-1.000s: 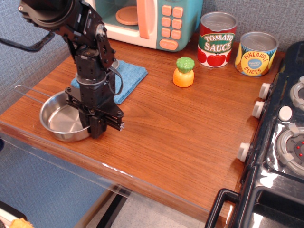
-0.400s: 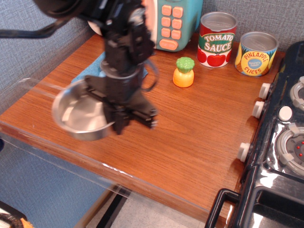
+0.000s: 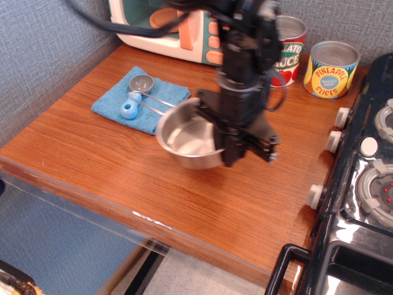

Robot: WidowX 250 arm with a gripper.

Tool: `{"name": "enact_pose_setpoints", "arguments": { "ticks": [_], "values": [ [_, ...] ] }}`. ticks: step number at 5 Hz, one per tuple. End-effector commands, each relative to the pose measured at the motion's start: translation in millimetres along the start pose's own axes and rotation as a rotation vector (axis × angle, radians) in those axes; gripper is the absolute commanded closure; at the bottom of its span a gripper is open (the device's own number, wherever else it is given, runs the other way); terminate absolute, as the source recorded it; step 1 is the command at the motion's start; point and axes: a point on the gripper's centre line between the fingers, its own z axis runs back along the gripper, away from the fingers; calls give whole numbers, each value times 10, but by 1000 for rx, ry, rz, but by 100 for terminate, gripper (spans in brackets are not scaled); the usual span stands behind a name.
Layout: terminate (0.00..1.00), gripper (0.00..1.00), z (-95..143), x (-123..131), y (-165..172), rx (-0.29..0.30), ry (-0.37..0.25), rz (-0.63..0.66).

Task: PLACE PAN AT THE RIGHT SIDE CORNER OF THE TABLE

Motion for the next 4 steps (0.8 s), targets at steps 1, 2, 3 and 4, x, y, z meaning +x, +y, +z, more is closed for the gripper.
{"name": "enact_pose_setpoints", "arguments": {
  "ticks": [1,2,3,4],
  "values": [
    [0,100,6,329,-282,6,-26,-65],
    [0,100,-77,350,-380,13,-2,-79],
    [0,100,-136,339,-354,19,24,-50],
    [0,0,-116,340,-309,-2,25,-31]
  ]
}}
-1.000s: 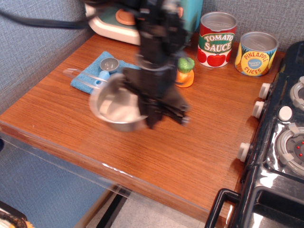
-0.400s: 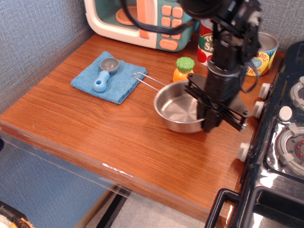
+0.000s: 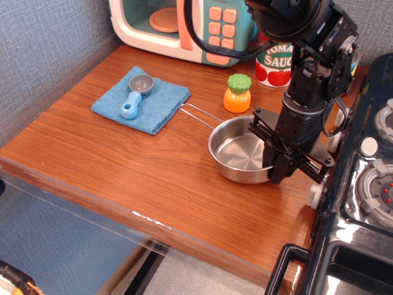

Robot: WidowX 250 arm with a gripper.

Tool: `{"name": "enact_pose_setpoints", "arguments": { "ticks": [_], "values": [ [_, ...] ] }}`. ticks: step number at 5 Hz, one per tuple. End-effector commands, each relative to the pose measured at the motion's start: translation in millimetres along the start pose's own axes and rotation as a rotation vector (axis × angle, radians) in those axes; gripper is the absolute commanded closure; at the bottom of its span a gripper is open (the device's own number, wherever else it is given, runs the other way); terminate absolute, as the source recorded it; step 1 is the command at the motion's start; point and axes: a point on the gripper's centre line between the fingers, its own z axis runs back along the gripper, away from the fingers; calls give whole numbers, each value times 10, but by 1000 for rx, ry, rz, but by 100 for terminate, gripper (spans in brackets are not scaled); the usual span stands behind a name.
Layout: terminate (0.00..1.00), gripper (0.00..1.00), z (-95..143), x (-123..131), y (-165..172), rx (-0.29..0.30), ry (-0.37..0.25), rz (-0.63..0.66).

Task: PLACE PAN AT THE RIGHT SIDE CORNER OF THE TABLE

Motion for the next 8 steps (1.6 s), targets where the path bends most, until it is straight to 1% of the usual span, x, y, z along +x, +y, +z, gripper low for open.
{"name": "enact_pose_setpoints", "arguments": {
  "ticks": [1,2,3,4,5,6,7,8],
  "values": [
    [0,0,263,23,80,-30,-71,15],
    [0,0,438,11,74,-72,-118,33],
    [0,0,659,-83,111,-110,-181,77],
    [0,0,719,-306,258,-96,-174,152],
    [0,0,651,-485,381,-38,-157,182],
    [0,0,535,-621,481,-13,-122,168],
    [0,0,480,-673,534,-3,-102,151],
    [0,0,480,-673,534,-3,-102,151]
  ]
}}
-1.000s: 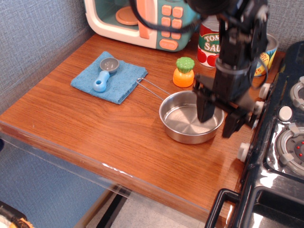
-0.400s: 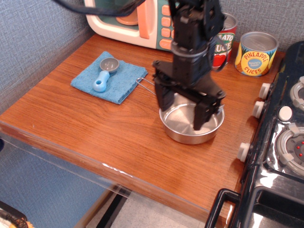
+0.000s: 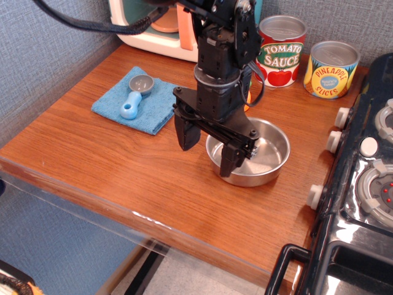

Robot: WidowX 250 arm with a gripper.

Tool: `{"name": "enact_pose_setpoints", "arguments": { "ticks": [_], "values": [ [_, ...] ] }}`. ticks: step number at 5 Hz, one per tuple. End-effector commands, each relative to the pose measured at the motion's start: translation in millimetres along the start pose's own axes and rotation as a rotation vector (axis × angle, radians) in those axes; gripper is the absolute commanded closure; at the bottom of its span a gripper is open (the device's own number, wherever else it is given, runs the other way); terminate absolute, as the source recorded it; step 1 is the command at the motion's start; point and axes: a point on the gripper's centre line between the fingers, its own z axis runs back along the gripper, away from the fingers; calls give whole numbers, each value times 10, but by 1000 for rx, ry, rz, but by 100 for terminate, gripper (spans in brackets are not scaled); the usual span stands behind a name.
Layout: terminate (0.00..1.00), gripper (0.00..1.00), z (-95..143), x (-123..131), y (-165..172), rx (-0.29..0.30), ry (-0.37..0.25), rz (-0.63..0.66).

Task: PLACE PAN AT THE RIGHT SIDE CORNER OF THE TABLE

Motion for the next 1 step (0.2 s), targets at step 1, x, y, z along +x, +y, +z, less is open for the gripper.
{"name": "enact_pose_setpoints", "arguments": {
  "ticks": [1],
  "values": [
    [100,0,136,-28,3,7,-44,6]
  ]
}}
